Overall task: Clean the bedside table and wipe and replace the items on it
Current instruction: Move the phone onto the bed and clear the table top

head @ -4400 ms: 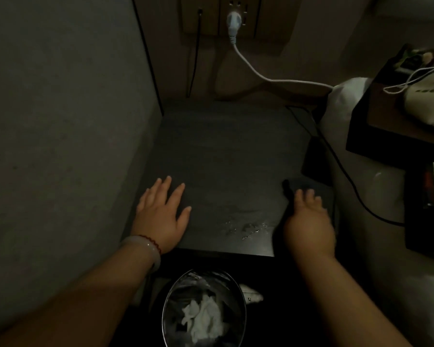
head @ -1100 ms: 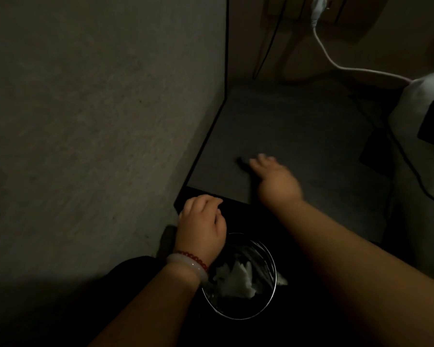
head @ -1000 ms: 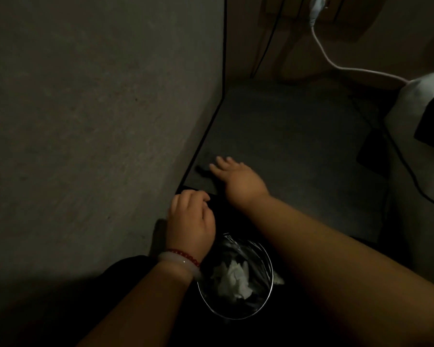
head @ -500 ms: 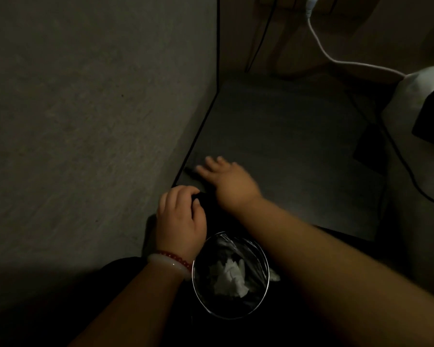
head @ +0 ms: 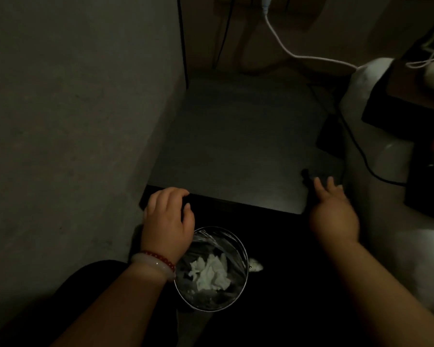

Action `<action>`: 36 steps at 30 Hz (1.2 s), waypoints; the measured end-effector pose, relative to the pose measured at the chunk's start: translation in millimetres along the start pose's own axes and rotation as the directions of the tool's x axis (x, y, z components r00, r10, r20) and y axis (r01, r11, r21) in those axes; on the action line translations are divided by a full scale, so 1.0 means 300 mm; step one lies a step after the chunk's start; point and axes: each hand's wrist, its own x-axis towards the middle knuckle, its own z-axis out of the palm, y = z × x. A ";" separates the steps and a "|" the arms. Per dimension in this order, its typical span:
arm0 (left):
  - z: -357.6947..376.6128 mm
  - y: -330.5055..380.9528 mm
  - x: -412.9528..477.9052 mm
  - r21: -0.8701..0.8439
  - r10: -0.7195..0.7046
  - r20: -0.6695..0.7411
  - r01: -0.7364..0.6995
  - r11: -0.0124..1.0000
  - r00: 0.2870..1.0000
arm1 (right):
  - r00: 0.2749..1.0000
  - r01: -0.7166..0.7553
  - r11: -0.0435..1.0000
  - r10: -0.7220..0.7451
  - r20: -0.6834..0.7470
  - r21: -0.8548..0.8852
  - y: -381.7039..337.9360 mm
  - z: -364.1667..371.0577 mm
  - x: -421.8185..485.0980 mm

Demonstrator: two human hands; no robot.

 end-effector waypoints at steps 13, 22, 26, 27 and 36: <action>0.005 -0.004 -0.005 0.008 -0.013 0.043 0.013 1.000 0.999 | 0.986 0.160 0.987 -0.160 -0.038 0.000 0.057 0.013 -0.049; 0.007 0.017 -0.019 0.037 0.048 0.067 -0.050 0.998 0.997 | 0.864 0.503 0.858 -0.501 -0.043 0.110 -0.235 0.068 -0.052; -0.013 0.042 0.024 0.004 0.095 0.041 -0.095 0.995 0.995 | 0.898 0.439 0.842 -0.405 -0.171 0.314 -0.165 0.015 -0.016; -0.011 0.061 0.045 -0.009 0.106 0.041 -0.106 0.994 0.993 | 0.898 0.434 0.859 -0.391 -0.200 0.272 -0.132 0.007 -0.014; 0.093 0.326 0.279 -0.086 0.282 0.466 -0.275 0.958 0.838 | 0.966 0.245 0.683 -0.113 -0.232 0.688 -0.161 -0.063 -0.022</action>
